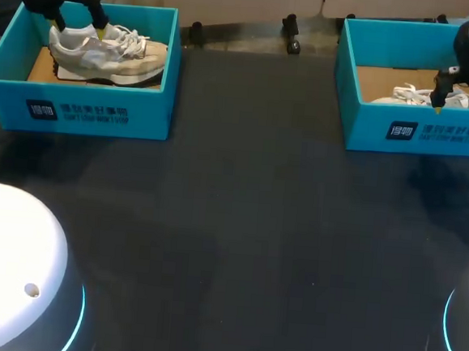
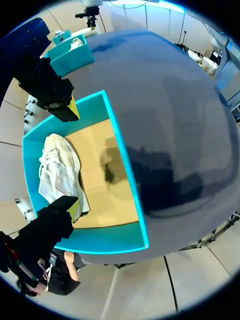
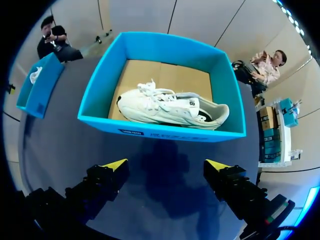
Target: Take the shoe out of the shoebox, open the shoe tongue, remove and reinsert the insole, then place the shoe into the shoebox
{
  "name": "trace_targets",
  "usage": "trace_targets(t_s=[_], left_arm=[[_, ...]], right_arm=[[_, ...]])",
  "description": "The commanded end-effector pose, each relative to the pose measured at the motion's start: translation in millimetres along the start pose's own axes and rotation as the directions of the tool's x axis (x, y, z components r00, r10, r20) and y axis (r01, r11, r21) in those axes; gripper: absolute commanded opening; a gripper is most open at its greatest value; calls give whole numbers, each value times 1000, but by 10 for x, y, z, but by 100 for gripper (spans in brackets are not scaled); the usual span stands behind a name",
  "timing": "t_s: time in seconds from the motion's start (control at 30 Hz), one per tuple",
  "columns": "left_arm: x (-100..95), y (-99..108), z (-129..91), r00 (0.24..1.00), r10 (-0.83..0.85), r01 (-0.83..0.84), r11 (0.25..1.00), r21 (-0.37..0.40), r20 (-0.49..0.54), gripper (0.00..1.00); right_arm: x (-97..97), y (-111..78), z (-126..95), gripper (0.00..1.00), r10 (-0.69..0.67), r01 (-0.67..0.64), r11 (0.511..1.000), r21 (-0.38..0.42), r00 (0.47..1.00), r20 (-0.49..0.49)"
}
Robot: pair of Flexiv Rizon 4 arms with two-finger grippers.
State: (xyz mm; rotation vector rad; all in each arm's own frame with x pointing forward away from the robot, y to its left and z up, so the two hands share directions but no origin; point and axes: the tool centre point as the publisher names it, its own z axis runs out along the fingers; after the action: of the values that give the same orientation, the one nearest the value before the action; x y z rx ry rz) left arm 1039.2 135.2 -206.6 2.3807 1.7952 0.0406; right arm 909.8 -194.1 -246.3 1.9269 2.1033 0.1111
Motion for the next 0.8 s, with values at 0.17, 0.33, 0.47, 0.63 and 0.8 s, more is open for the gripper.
trace_targets(t_s=[0.17,0.33,0.47,0.63,0.8], left_arm=[[64,92,53,1000,5,-5,1000,-17,-17,100],[257,354,167,998,-14,10,999,-52,-67,100],[440,544,248,993,-62,56,996,-63,-100,100],[645,734,400,986,-108,98,992,-77,-130,100],[818,906,540,978,-154,141,985,-102,-143,100]], right_arm=[[2,-8,5,100,1,-1,1000,-3,1000,0],[2,-8,5,100,1,-1,1000,-3,1000,0],[2,-8,5,100,1,-1,1000,-3,1000,0],[2,-8,5,100,1,-1,1000,-3,1000,0],[2,-8,5,100,1,-1,1000,-3,1000,0]])
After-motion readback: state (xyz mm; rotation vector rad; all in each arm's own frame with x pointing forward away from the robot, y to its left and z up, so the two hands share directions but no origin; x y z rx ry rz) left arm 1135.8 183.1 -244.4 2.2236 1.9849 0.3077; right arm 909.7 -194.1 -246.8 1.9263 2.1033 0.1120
